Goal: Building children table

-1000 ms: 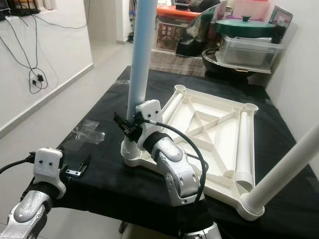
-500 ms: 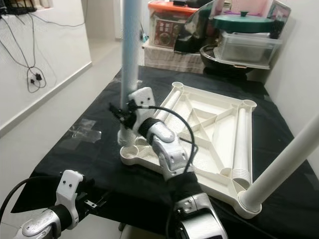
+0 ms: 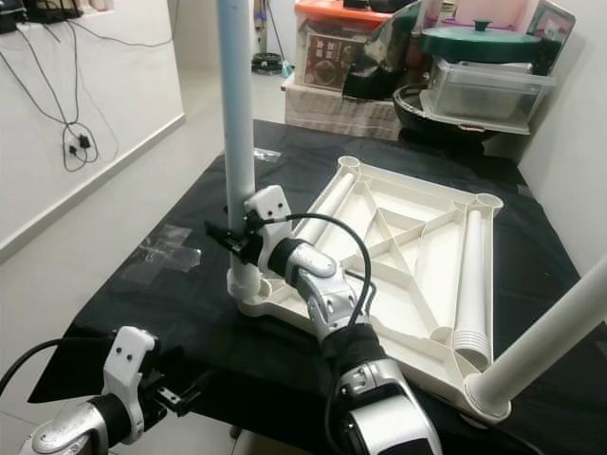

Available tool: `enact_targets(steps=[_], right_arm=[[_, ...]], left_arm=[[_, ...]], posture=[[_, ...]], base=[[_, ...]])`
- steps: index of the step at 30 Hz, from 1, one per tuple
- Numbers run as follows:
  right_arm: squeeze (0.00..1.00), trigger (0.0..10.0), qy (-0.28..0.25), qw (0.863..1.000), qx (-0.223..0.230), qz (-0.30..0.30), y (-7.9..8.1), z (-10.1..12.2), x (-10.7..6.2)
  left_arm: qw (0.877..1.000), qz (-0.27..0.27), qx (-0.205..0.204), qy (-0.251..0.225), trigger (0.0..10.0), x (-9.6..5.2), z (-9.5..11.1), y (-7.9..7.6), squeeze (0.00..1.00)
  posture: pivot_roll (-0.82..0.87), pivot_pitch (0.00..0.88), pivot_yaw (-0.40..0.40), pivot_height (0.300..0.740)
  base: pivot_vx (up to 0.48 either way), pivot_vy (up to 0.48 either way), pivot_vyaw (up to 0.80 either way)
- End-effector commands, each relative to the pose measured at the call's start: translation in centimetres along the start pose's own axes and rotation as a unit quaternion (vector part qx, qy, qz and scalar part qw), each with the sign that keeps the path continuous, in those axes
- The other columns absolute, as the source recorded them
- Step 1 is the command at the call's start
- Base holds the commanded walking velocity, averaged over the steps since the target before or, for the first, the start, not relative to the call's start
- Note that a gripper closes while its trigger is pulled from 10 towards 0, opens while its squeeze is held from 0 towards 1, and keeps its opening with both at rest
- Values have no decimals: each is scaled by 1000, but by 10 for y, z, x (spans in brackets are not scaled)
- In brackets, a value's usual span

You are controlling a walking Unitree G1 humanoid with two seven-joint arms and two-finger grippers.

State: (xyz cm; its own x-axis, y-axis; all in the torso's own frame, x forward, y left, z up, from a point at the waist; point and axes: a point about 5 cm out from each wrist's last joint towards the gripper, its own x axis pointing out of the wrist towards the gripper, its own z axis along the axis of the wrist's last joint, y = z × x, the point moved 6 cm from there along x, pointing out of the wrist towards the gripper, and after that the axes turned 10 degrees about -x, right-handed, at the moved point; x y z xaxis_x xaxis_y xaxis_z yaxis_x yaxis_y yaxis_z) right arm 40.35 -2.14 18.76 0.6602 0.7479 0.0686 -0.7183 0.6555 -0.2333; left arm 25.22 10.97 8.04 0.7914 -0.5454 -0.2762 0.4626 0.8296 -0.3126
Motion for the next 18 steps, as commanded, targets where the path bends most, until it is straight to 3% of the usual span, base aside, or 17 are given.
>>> enact_targets(steps=[1, 7, 18], right_arm=[[0, 10000, 8, 1000, 2, -11, -5, -6, -1], [0, 10000, 11, 1000, 10, -15, -8, -10, -2], [0, 10000, 2, 999, 17, 33, 3, -15, -12]], left_arm=[[1000, -7, 7, 9, 10000, 0, -1, -1, 0], [1000, -11, 9, 12, 10000, 0, -1, -1, 0], [1000, -9, 5, 17, 10000, -1, -4, 1, 0]], posture=[[106, 0, -63, 740], [106, 0, -62, 740], [100, 0, -65, 740]], base=[[0, 0, 0], [0, 0, 0], [0, 0, 0]])
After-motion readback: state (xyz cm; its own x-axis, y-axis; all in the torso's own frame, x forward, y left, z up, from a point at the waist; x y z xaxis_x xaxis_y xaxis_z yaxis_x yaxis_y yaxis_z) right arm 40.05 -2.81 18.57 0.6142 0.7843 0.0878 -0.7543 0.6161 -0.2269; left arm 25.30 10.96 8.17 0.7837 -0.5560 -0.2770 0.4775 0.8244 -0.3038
